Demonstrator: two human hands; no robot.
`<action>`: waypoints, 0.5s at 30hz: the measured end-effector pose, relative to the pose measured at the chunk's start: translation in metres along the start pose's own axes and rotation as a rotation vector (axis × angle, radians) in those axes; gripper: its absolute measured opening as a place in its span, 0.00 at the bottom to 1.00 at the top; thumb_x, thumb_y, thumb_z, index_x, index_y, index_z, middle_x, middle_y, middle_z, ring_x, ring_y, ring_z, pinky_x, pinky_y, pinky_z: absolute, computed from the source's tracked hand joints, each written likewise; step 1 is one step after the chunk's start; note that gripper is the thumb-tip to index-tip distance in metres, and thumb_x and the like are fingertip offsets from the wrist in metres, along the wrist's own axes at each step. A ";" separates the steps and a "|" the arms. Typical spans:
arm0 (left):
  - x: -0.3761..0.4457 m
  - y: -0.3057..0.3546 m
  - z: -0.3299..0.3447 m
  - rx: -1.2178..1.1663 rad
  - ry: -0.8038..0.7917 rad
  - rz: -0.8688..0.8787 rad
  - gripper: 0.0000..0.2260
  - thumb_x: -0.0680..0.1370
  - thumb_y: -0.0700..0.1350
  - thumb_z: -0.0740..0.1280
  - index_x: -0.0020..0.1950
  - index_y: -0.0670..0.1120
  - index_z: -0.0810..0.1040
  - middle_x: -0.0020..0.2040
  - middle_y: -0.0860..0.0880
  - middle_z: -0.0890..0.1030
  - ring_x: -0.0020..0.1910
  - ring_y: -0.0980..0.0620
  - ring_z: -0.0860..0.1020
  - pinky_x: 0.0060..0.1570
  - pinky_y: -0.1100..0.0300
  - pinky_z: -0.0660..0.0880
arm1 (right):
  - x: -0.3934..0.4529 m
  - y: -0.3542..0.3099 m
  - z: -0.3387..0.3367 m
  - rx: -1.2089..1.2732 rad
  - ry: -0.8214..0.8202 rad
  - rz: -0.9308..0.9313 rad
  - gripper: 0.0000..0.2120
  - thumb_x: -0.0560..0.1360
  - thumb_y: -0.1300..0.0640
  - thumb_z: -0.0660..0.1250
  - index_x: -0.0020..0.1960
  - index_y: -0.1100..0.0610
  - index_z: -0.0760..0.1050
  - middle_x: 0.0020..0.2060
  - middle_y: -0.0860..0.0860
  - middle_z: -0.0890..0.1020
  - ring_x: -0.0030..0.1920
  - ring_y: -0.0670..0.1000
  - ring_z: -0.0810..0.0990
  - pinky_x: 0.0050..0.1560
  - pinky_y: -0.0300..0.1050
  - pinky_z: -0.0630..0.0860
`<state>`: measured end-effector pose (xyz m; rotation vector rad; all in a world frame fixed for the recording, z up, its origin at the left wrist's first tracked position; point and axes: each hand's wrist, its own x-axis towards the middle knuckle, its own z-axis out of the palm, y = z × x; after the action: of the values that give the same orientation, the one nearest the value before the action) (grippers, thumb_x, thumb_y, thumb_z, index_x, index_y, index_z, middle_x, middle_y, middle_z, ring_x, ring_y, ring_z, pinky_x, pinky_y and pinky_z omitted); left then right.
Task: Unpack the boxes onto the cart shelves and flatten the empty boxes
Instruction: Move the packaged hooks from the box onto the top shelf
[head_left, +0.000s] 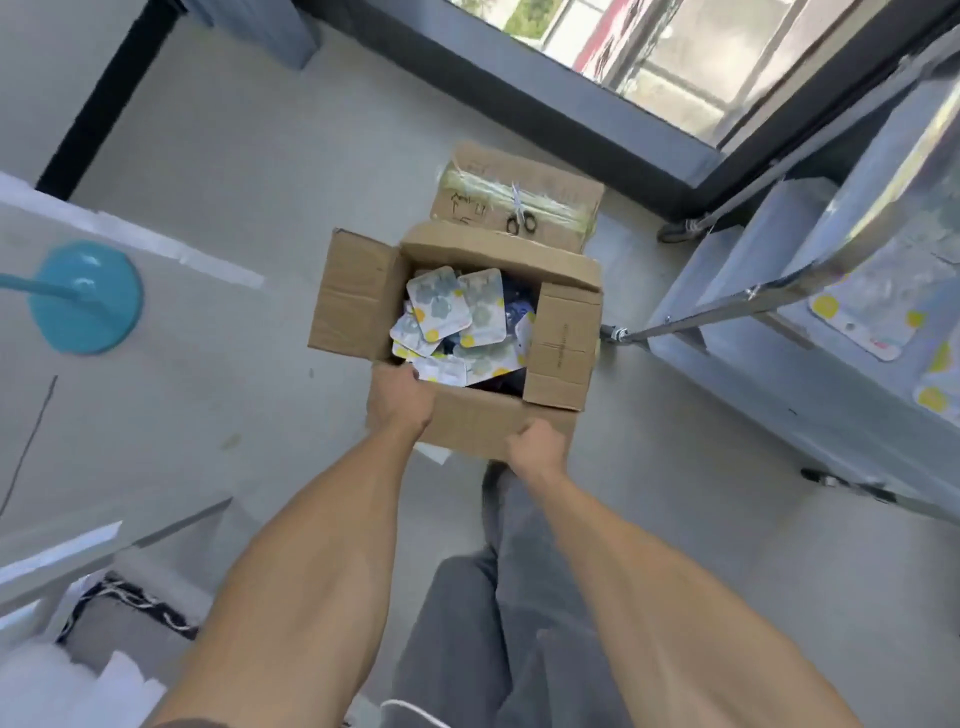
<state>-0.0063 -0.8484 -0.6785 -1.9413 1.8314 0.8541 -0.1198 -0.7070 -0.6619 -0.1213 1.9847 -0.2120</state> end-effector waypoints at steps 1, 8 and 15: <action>0.021 -0.003 0.011 0.010 -0.024 0.005 0.03 0.71 0.38 0.62 0.41 0.42 0.75 0.44 0.42 0.78 0.41 0.41 0.74 0.36 0.58 0.65 | 0.021 -0.006 0.010 -0.015 -0.009 0.021 0.13 0.77 0.61 0.62 0.60 0.62 0.78 0.59 0.60 0.80 0.59 0.60 0.78 0.47 0.44 0.71; 0.166 -0.007 0.078 0.143 -0.131 0.088 0.15 0.77 0.37 0.61 0.62 0.41 0.78 0.62 0.40 0.78 0.60 0.40 0.76 0.48 0.56 0.68 | 0.168 -0.068 0.089 -0.095 0.015 0.112 0.16 0.81 0.60 0.59 0.66 0.65 0.73 0.65 0.60 0.76 0.67 0.60 0.74 0.63 0.47 0.69; 0.303 0.019 0.125 0.285 -0.138 0.230 0.15 0.77 0.39 0.60 0.62 0.41 0.75 0.64 0.41 0.76 0.62 0.41 0.75 0.55 0.51 0.73 | 0.298 -0.116 0.119 0.154 0.374 0.293 0.31 0.80 0.56 0.60 0.78 0.63 0.50 0.76 0.61 0.59 0.75 0.59 0.61 0.71 0.49 0.60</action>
<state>-0.0521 -1.0097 -0.9610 -1.4844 1.9940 0.7256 -0.1344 -0.8861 -0.9520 0.3292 2.3172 -0.2064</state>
